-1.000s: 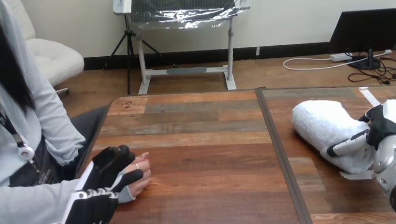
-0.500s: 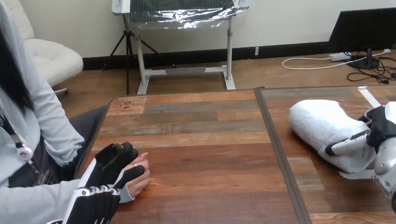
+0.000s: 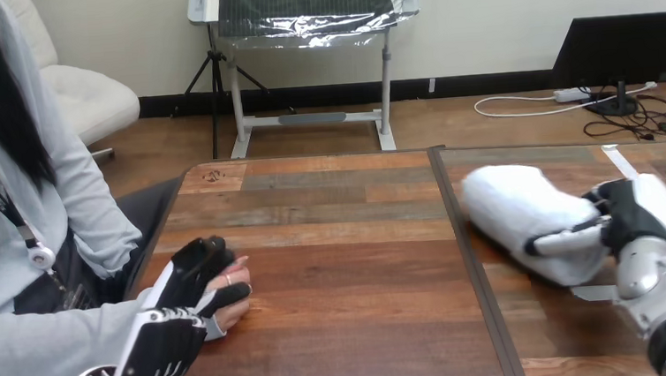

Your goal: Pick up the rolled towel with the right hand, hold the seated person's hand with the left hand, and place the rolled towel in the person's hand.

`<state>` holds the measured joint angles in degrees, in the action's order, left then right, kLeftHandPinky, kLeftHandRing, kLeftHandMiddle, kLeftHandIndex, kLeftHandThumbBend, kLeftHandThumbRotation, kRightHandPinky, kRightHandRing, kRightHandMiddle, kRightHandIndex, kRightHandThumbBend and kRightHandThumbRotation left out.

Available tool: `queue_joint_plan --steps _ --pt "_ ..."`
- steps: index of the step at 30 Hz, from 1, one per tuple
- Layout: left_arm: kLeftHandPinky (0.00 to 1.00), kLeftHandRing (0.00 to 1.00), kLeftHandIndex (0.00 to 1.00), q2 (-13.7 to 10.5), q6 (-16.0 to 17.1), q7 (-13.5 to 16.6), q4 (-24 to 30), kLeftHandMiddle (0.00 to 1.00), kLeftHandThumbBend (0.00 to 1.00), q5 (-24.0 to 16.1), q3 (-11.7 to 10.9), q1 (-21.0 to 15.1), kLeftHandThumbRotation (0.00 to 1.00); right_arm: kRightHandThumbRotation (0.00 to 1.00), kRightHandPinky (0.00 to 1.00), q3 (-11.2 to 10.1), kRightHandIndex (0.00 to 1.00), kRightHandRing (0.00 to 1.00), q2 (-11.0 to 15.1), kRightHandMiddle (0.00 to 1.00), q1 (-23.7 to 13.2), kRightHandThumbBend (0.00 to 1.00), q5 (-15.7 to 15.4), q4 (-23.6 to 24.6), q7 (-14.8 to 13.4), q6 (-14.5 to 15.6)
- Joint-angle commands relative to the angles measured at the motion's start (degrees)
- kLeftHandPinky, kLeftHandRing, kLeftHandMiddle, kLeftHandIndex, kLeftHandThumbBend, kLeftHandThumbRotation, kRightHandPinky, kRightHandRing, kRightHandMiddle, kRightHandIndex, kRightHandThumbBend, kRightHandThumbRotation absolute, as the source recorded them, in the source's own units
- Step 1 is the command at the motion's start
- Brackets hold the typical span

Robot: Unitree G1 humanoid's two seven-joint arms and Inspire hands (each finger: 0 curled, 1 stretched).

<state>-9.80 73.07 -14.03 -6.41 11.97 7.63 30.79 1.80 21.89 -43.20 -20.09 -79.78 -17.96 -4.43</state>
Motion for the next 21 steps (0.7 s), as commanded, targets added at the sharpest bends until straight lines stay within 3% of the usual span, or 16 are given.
queue_joint_plan --steps 1,10,14,19,21 --pt "0.84 0.92 0.91 1.4 -1.3 0.8 2.0 0.92 1.0 -3.3 -2.6 -3.0 0.57 0.0 0.42 -2.0 0.47 0.49 -1.6 0.53 -2.7 0.92 1.8 1.6 -1.2 -4.3" --pt "0.84 0.91 0.91 2.7 -5.2 2.7 4.6 0.92 1.0 -10.5 -6.7 -2.4 0.59 0.0 0.41 -2.9 0.46 0.47 -3.0 0.5 -2.7 0.92 3.0 2.1 -2.7 -8.9" --pt "0.8 0.89 0.91 3.3 -7.2 3.8 5.9 0.91 1.0 -12.7 -7.7 -1.8 0.6 0.0 0.47 -4.6 0.46 0.5 -3.9 0.51 -2.5 0.9 4.8 2.5 -2.1 -11.9" --pt "0.79 0.88 0.9 3.0 -9.4 4.4 7.0 0.91 1.0 -14.5 -8.3 -1.7 0.58 0.0 0.4 -6.3 0.46 0.44 -4.8 0.49 -2.4 0.89 7.2 2.7 -0.2 -14.6" --pt "0.79 0.88 0.9 3.3 -9.6 4.9 7.0 0.9 1.0 -15.9 -9.0 -1.9 0.59 0.0 0.4 -5.1 0.46 0.44 -4.8 0.49 -2.2 0.88 6.0 2.8 -1.8 -15.9"
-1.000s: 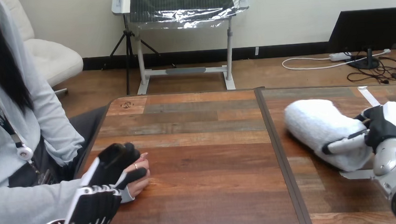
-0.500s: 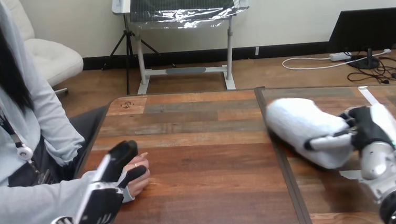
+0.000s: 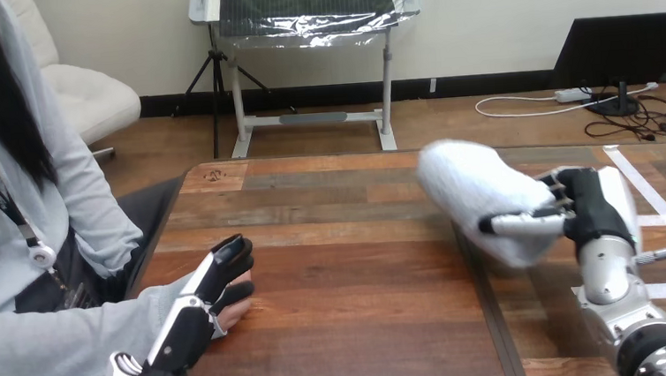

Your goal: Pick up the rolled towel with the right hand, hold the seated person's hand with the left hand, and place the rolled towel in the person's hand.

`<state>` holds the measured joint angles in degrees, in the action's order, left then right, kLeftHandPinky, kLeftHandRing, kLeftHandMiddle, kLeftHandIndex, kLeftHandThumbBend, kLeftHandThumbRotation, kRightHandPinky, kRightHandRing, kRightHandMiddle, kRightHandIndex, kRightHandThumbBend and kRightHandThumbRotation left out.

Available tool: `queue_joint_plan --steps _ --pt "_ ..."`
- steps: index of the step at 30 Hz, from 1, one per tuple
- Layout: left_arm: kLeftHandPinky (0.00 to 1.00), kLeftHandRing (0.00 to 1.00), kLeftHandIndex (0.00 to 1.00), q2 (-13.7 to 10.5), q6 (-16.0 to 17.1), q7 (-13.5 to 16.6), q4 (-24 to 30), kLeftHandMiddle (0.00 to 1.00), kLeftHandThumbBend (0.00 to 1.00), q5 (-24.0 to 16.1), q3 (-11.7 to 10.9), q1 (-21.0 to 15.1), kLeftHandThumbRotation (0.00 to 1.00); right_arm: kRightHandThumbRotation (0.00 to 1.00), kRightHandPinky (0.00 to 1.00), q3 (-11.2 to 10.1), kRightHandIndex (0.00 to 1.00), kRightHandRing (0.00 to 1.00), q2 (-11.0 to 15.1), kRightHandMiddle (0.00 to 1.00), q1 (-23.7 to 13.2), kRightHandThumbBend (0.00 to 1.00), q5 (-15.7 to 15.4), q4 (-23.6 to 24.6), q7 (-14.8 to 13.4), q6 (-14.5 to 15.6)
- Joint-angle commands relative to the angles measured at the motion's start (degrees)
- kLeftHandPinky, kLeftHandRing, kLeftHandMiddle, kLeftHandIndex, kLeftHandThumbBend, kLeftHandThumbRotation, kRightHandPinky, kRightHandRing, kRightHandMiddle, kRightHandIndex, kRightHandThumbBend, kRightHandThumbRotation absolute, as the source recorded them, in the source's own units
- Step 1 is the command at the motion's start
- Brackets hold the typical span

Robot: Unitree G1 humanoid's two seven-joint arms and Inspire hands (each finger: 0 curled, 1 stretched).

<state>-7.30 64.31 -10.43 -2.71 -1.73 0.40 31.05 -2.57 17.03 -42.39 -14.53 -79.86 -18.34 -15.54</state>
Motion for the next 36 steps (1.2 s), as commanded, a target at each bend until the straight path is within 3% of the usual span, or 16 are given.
queue_joint_plan --steps 1,4,13,19,25,34,36 --pt "0.79 0.88 0.9 0.8 -0.9 1.5 3.3 0.9 1.0 -2.6 -2.0 -2.3 0.59 0.0 0.4 -0.3 0.46 0.44 0.0 0.49 -3.0 0.88 0.1 2.9 -1.9 -5.1" --pt "0.79 0.88 0.9 1.4 -1.5 2.5 3.8 0.9 1.0 -4.7 -3.1 -2.2 0.6 0.0 0.38 -1.1 0.45 0.43 -0.5 0.48 -3.0 0.88 1.2 3.1 -0.7 -6.5" --pt "0.78 0.88 0.91 0.9 -3.7 3.7 5.1 0.9 1.0 -6.2 -3.4 -1.9 0.58 0.0 0.37 -1.3 0.46 0.42 -1.5 0.48 -2.9 0.86 1.6 3.5 -1.2 -10.0" --pt "0.8 0.9 0.93 -0.4 -5.5 3.5 5.9 0.92 1.0 -7.6 -4.2 -1.7 0.55 0.0 0.36 -2.5 0.46 0.42 -2.4 0.48 -2.5 0.85 3.2 3.8 0.3 -13.4" --pt "0.82 0.91 0.94 -0.6 -6.1 4.0 5.6 0.93 1.0 -7.7 -4.5 -1.9 0.5 0.0 0.36 -2.3 0.47 0.42 -2.7 0.48 -2.4 0.86 3.6 3.6 0.6 -14.2" --pt "0.87 0.92 0.95 0.3 -9.9 7.0 8.2 0.94 1.0 -15.1 -8.0 -1.3 0.48 0.0 0.34 -4.7 0.46 0.4 -4.0 0.47 -2.1 0.85 6.6 3.7 4.3 -15.8" --pt "0.89 0.93 0.95 0.9 -10.9 8.6 9.4 0.95 1.0 -19.1 -9.6 -1.1 0.49 0.0 0.34 -5.0 0.46 0.4 -4.2 0.47 -1.9 0.84 7.2 3.8 5.5 -16.3"
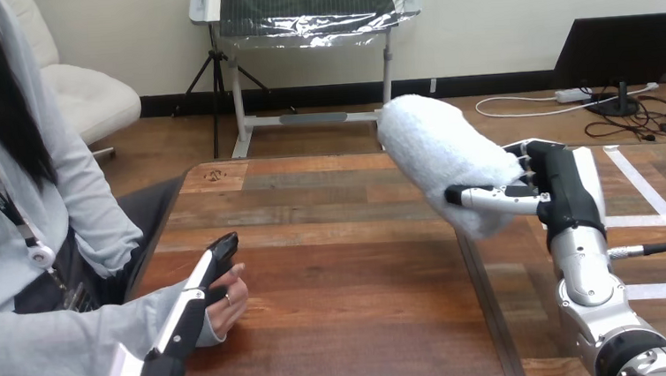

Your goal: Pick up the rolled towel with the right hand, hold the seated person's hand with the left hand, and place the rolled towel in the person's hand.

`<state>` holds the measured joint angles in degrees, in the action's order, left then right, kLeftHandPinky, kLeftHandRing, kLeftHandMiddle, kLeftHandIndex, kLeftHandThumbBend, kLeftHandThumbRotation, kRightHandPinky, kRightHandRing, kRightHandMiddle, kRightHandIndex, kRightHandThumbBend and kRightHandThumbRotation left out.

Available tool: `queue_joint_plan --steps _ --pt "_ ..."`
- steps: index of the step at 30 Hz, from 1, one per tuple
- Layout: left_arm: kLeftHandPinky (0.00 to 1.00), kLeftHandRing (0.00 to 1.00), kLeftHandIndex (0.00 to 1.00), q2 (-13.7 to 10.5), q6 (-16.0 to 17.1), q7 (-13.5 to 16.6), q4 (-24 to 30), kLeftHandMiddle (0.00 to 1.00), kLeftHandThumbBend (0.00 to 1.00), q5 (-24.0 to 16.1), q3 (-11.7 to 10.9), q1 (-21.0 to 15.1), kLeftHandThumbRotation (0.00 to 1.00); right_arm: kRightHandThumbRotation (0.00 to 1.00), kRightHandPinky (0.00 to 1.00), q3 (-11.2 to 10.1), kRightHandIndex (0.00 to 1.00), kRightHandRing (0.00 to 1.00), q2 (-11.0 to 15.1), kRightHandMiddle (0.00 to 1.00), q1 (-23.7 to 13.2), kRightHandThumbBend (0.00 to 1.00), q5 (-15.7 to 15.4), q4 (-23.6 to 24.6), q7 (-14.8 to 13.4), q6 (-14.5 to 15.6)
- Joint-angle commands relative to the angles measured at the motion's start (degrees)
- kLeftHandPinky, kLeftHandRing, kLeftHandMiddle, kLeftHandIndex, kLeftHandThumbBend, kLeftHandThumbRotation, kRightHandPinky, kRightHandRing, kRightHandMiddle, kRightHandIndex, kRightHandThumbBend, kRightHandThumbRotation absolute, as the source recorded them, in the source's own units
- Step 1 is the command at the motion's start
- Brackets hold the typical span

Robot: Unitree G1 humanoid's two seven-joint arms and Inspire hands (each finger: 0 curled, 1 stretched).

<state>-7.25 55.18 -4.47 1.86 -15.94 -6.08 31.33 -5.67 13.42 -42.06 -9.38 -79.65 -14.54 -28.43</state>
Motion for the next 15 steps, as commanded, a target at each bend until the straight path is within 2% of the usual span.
queue_joint_plan --steps 1,4,7,15 --pt "0.9 0.93 0.95 0.9 -2.1 3.2 5.2 0.95 1.0 -6.1 -3.5 -1.3 0.5 0.0 0.34 -2.0 0.46 0.4 -0.6 0.47 -2.2 0.84 2.2 3.5 2.0 -3.6" --pt "0.91 0.94 0.96 1.4 -2.8 5.9 6.3 0.96 1.0 -10.9 -5.2 -1.3 0.52 0.0 0.34 -1.4 0.47 0.4 -0.7 0.47 -2.0 0.84 1.8 3.5 1.5 -3.5" --pt "0.92 0.95 0.96 0.8 -5.3 5.8 7.8 0.97 1.0 -10.9 -5.1 -0.9 0.5 0.0 0.34 -1.6 0.47 0.4 -0.9 0.47 -1.8 0.84 2.0 3.6 2.6 -4.3" --pt "0.93 0.96 0.97 -1.2 -12.0 6.6 13.6 0.97 1.0 -18.0 -8.4 -0.6 0.47 0.0 0.35 -2.6 0.47 0.4 -1.8 0.47 -1.1 0.84 3.3 3.7 4.5 -5.7"
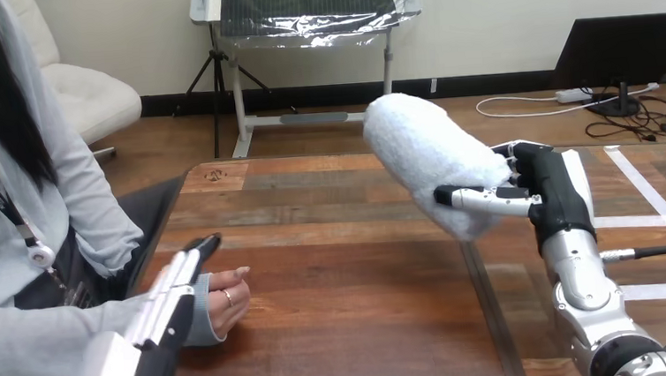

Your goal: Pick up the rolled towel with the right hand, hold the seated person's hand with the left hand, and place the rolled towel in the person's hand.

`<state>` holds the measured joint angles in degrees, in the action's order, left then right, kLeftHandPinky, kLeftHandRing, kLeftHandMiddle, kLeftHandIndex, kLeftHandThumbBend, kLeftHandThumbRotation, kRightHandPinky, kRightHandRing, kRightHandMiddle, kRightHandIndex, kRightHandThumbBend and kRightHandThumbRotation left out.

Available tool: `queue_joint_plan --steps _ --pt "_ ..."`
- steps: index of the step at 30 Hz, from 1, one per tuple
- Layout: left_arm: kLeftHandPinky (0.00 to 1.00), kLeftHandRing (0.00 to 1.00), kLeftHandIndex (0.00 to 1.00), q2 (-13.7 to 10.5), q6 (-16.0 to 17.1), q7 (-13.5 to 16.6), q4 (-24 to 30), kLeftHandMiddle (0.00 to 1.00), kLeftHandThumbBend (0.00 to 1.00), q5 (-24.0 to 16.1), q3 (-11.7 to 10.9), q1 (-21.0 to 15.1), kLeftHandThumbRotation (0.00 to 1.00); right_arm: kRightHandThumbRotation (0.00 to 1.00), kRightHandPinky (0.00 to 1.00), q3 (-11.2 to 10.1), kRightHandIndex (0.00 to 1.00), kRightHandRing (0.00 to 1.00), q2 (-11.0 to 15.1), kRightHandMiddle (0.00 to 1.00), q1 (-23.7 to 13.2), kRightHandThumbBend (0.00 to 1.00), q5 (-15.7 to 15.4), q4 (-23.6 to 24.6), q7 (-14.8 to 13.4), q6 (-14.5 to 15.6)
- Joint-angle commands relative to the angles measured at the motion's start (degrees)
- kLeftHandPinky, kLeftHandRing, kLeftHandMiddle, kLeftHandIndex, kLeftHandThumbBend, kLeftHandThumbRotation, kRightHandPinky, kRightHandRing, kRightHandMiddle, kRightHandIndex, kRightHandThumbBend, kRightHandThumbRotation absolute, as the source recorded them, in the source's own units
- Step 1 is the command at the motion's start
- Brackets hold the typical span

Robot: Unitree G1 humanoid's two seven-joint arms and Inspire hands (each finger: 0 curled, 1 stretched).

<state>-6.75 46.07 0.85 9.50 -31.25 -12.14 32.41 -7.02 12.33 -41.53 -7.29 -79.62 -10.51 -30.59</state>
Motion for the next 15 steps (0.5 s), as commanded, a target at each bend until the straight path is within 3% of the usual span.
queue_joint_plan --steps 1,4,7,15 --pt "0.92 0.95 0.97 -1.9 -3.5 1.2 6.4 0.97 1.0 -3.0 -2.5 -1.7 0.46 0.0 0.35 -1.2 0.47 0.4 -0.8 0.47 -1.6 0.84 1.3 3.7 0.5 -3.8" --pt "0.92 0.95 0.97 -3.2 -6.7 -0.1 8.8 0.97 1.0 -4.3 -3.3 -1.6 0.45 0.0 0.35 -3.0 0.47 0.39 -1.4 0.46 -1.4 0.84 3.8 3.7 3.9 -4.3" --pt "0.91 0.95 0.97 -5.4 -8.4 -1.2 9.5 0.97 1.0 -3.6 -4.0 -2.0 0.45 0.0 0.34 -3.1 0.47 0.39 -1.7 0.47 -1.4 0.83 3.9 3.7 3.4 -3.6" --pt "0.89 0.93 0.96 -11.0 -12.3 -2.7 10.6 0.95 1.0 -3.9 -6.3 -4.7 0.43 0.0 0.34 -2.7 0.47 0.39 -1.8 0.47 -0.6 0.83 3.3 3.8 3.6 -5.1"
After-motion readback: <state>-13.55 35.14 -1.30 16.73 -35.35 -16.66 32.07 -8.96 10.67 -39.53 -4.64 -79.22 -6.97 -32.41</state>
